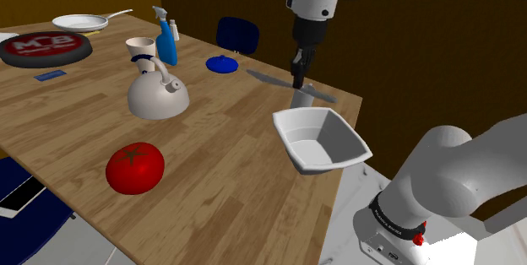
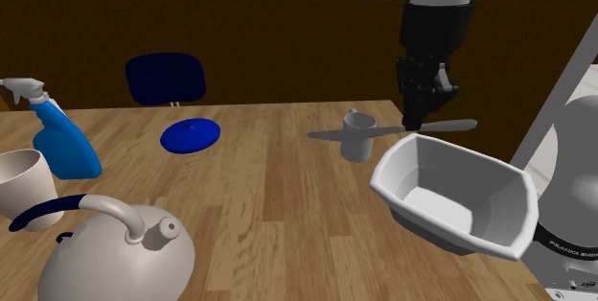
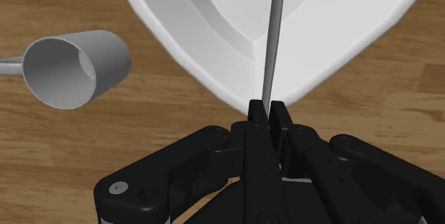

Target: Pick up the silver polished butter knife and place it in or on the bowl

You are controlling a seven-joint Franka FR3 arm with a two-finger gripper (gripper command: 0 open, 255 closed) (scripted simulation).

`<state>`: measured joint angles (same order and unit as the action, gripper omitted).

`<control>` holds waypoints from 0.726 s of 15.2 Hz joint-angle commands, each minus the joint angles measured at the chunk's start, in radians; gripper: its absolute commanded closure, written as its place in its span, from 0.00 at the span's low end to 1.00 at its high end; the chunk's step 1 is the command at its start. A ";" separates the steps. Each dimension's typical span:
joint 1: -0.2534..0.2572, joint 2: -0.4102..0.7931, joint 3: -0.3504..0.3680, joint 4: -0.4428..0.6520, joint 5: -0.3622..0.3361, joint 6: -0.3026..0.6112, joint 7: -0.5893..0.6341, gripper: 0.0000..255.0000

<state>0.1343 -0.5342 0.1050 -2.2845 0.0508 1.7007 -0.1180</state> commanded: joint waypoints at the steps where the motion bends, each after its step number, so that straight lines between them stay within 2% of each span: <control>1: 0.003 -0.085 -0.007 -0.060 0.003 -0.025 -0.007 1.00; 8: 0.020 -0.386 -0.023 -0.221 0.011 -0.165 -0.012 1.00; 11: 0.023 -0.409 -0.023 -0.259 0.012 -0.151 -0.012 1.00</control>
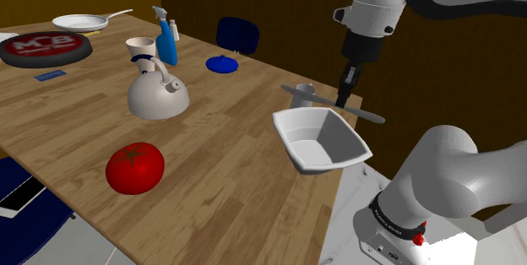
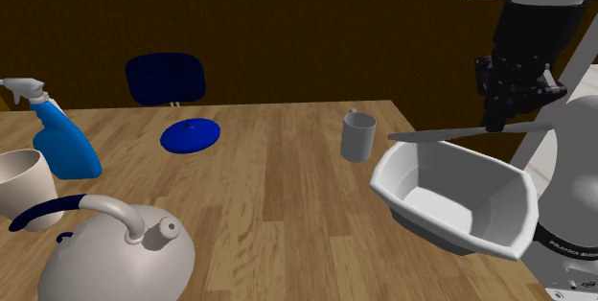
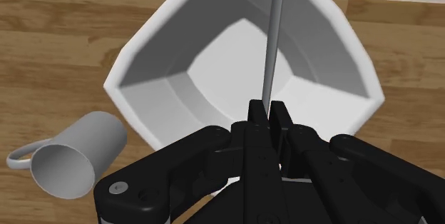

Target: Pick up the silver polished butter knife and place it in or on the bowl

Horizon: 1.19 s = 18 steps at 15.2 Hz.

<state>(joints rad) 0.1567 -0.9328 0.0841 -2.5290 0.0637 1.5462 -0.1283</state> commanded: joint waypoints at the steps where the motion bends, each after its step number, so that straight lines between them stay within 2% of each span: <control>1: 0.001 -0.014 -0.001 -0.030 0.000 0.015 -0.002 1.00; 15: 0.008 -0.036 0.013 -0.237 0.014 0.201 -0.003 1.00; 18: 0.008 -0.036 0.013 -0.237 0.014 0.201 -0.003 1.00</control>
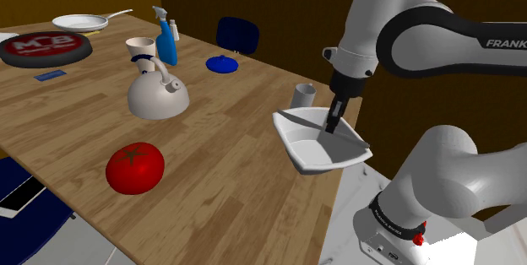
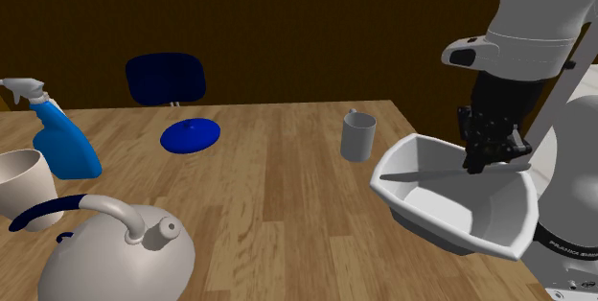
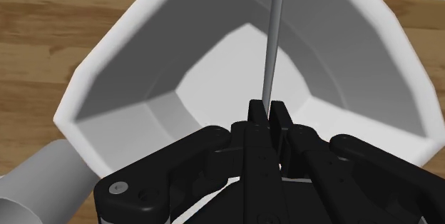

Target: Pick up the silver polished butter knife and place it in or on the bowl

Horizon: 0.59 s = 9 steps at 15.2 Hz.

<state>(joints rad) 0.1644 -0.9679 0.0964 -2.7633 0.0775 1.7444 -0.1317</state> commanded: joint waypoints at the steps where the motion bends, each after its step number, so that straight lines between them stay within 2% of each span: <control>1: 0.000 -0.001 0.000 -0.003 0.000 0.003 0.000 1.00; 5: 0.000 0.000 0.000 -0.003 0.000 0.002 0.000 1.00; 6: 0.000 0.000 0.000 -0.003 0.000 0.002 0.000 0.00; 9: 0.000 0.000 0.000 -0.003 0.000 0.002 0.000 0.00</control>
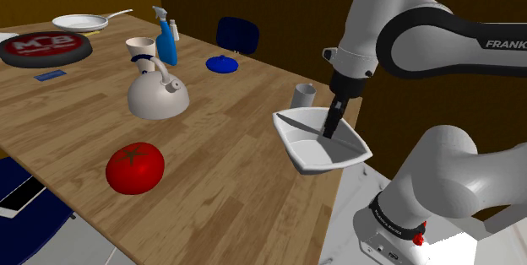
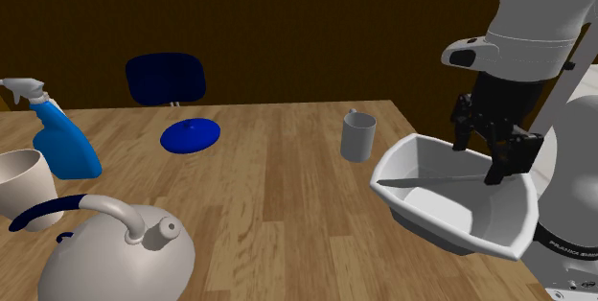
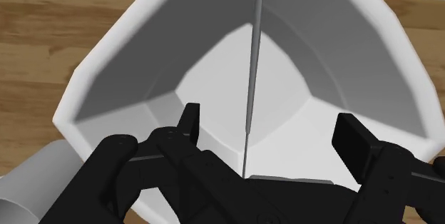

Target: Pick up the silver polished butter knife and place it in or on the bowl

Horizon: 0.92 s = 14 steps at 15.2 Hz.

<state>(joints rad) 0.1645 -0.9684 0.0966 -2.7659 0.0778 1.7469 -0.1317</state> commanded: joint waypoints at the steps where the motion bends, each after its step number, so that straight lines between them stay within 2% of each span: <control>1: 0.000 0.000 0.000 0.000 0.000 0.000 0.000 0.00; 2: 0.000 0.000 0.000 0.000 0.000 0.000 0.000 0.00; 6: -0.005 0.018 -0.008 0.135 -0.009 -0.117 0.001 0.00; 14: -0.005 0.018 -0.008 0.135 -0.009 -0.117 0.001 0.00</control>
